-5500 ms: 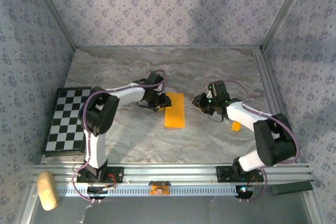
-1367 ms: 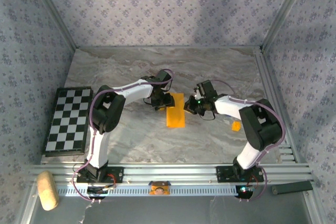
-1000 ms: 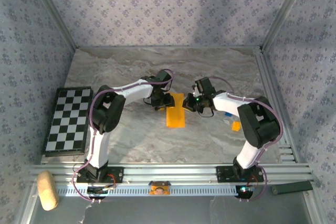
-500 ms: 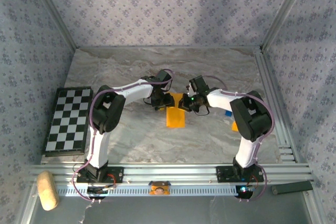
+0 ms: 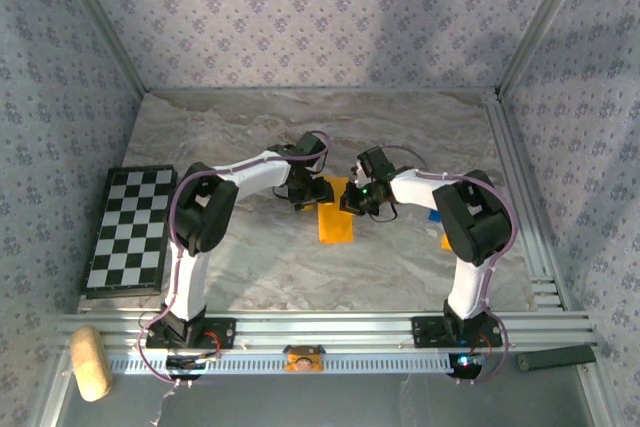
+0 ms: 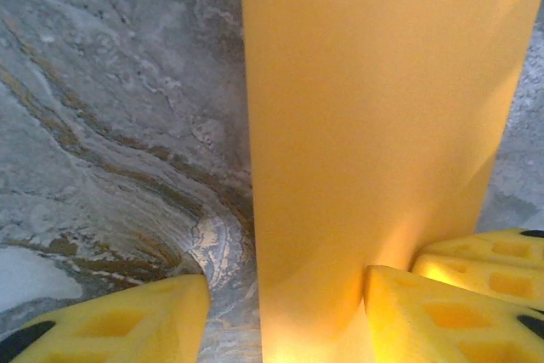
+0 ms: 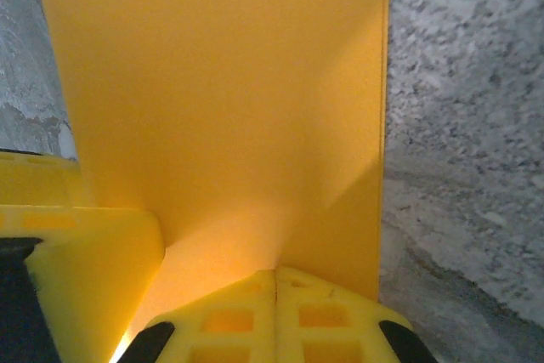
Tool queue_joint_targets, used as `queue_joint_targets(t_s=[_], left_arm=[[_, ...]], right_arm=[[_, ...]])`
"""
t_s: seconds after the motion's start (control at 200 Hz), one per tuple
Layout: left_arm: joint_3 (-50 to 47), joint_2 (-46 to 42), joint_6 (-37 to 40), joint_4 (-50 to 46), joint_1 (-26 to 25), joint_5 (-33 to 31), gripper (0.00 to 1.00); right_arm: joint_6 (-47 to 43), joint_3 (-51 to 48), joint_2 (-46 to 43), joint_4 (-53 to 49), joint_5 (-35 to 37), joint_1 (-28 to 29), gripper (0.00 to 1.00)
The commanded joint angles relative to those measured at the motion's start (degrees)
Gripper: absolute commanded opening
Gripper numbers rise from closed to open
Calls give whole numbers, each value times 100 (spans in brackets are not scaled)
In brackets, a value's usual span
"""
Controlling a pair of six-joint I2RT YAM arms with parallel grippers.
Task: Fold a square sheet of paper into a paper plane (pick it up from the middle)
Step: Hold the square sheet of paper at the center of the table, then first fold the square sheet of paper in half at the center of the table.
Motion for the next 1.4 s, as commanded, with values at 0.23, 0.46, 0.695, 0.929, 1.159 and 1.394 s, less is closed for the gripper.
queue_joint_targets(t_s=[0.23,0.46,0.695,0.929,1.159,1.394], left_arm=[[-700,-893,-292,1484,423,1134,54],[-1244,-826,-652,2649,456,2087,22],[-1559,-809,-744,3150,458,2342,3],[-1652,-875,-646,3223,453,2351,0],[-1773,-852,-606,3362,449,2502,0],[-1880,-687,-472,3269,447,2473,0]], right_arm=[[-266,-122,284,-716,368,-142,0],[-203,-152,276,-711,377,-150,0],[-154,-161,249,-707,425,-156,0],[-117,-161,238,-713,447,-147,0],[-138,-157,222,-750,456,-150,0],[-126,-174,219,-739,473,-136,0]])
